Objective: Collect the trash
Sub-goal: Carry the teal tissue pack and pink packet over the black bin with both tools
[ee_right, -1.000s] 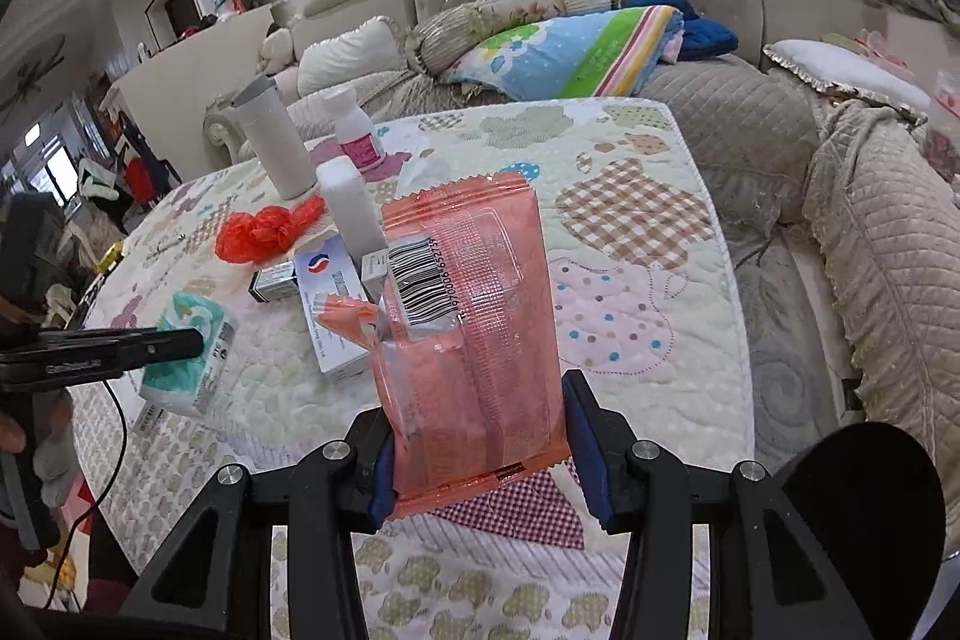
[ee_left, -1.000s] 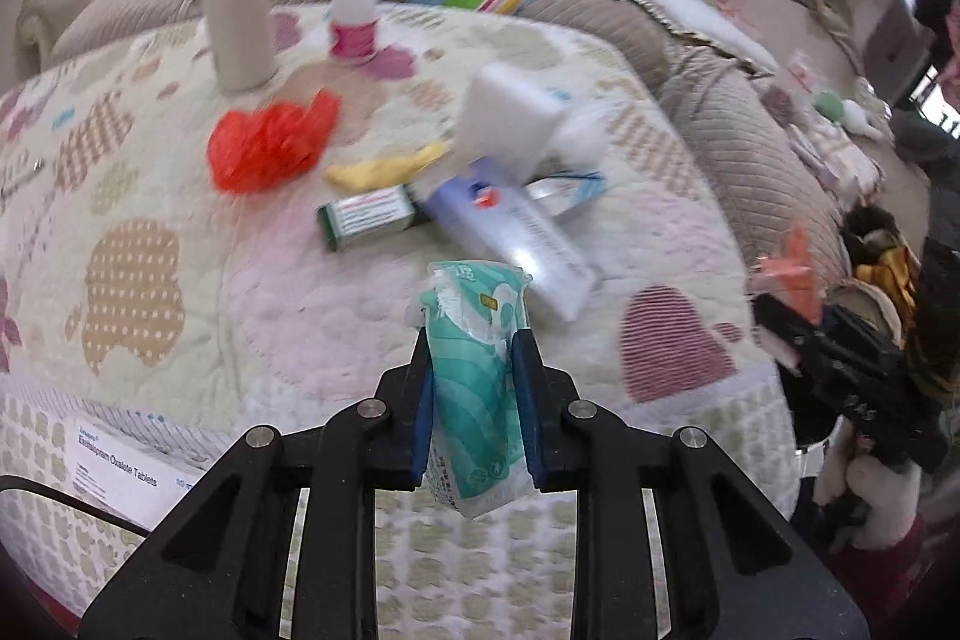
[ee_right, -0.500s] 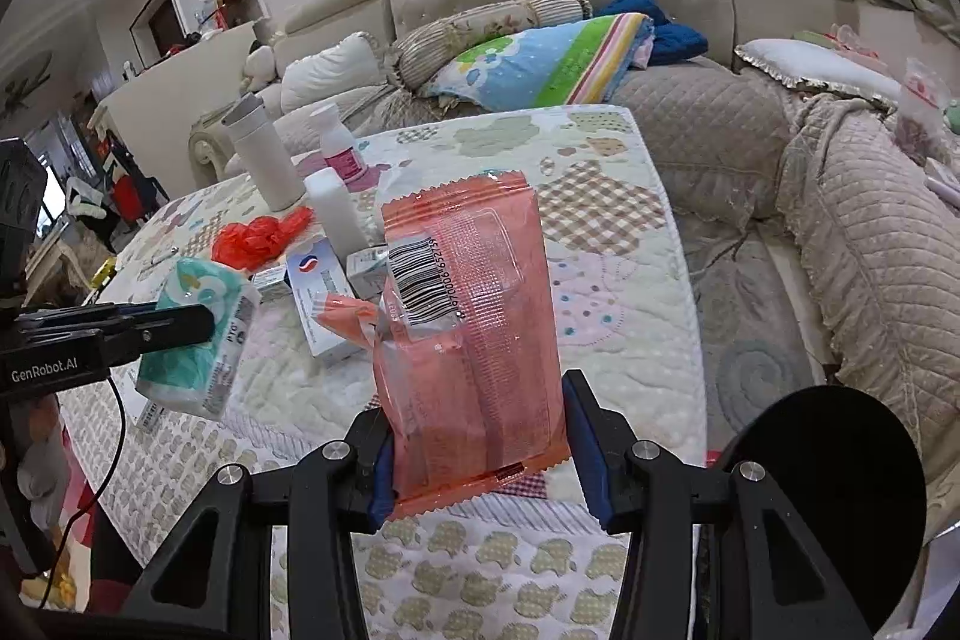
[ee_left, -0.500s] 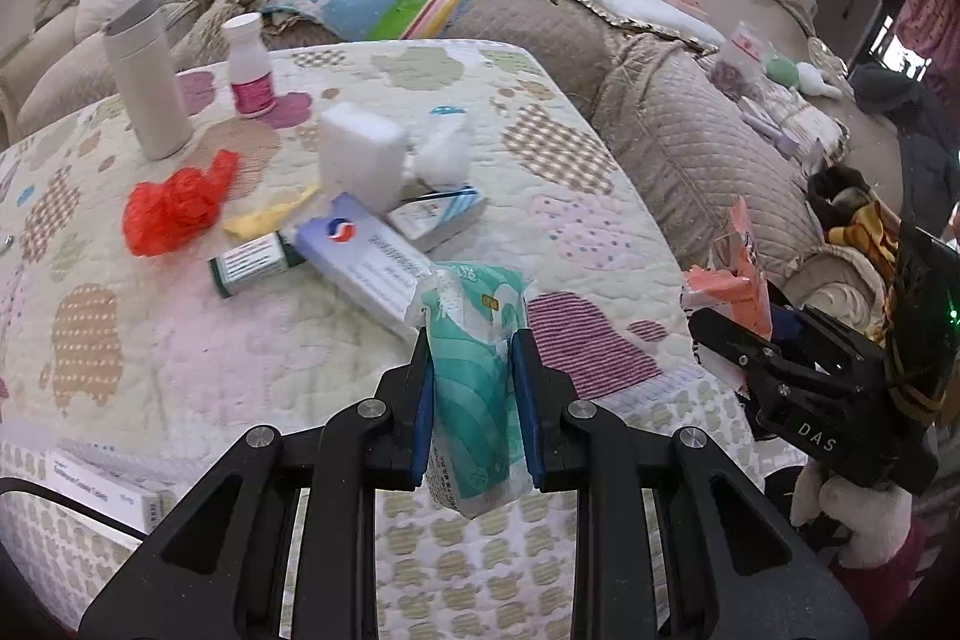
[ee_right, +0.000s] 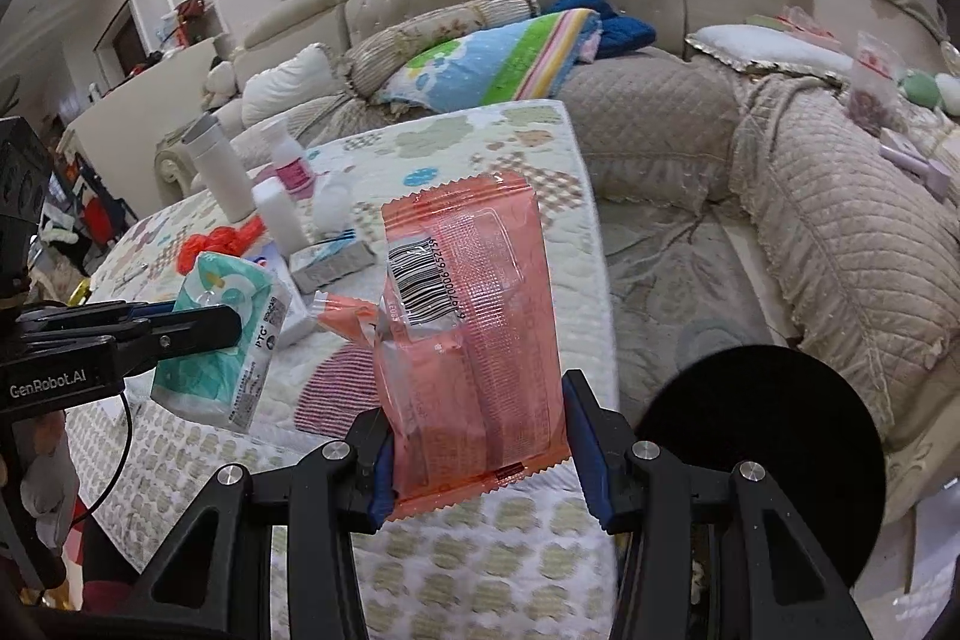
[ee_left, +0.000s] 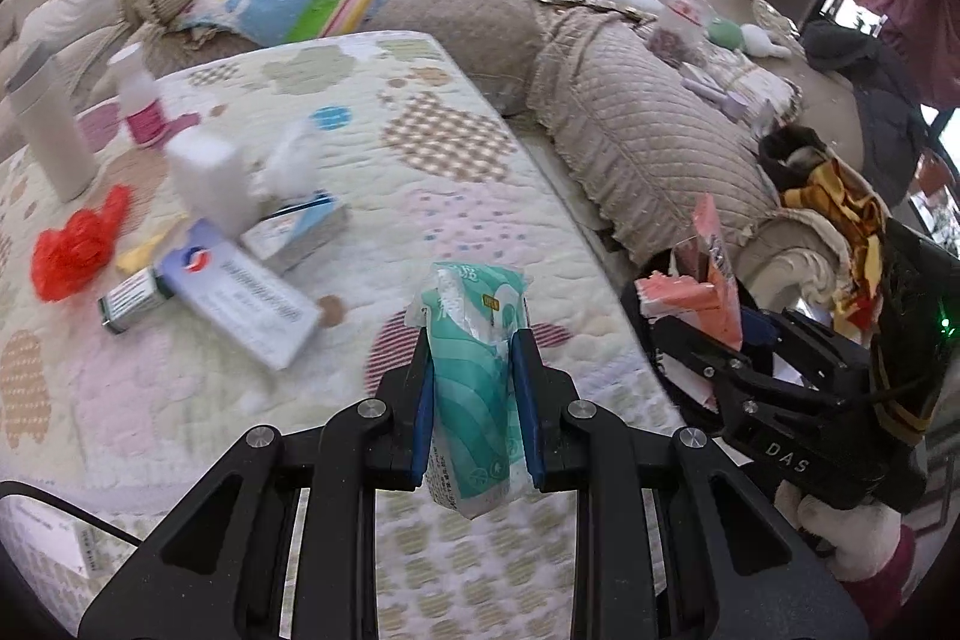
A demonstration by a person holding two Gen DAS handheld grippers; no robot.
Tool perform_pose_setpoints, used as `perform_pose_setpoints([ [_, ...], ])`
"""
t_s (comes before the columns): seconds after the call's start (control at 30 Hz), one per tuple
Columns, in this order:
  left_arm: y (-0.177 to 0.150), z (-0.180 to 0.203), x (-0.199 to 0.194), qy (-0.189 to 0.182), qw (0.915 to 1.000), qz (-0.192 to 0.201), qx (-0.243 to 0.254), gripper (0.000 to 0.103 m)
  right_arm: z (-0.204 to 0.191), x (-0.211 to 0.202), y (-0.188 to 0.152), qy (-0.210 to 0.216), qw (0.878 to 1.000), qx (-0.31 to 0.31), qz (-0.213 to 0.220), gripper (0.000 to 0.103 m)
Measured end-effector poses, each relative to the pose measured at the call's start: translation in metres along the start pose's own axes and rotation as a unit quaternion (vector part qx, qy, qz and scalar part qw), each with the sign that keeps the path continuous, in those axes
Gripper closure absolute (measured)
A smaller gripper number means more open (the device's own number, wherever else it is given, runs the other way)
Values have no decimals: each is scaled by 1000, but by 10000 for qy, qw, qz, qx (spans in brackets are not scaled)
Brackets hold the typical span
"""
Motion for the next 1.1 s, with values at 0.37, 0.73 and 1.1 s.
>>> perform_pose_setpoints([
  [0.37,6,69,30,-478,9978,-218,406,81,58,-19,-19,-430,9981,438,-48,56],
  [0.73,10,116,66,-803,9941,-456,567,81,114,-28,-41,-795,9923,925,-200,57],
  [1.1,8,137,88,-889,9920,-594,667,81,147,-28,-58,-1012,9854,1319,-371,57],
])
Point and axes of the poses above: each gripper's, at about its wrist camera, not at the fingertips, and x roughly the way its jaws point, z to its right, y to its top, the point moved 7 cm from there along x, roughly the way its jaws point, and after that the axes turned 1 degree about -x, right-handed, at the moved point
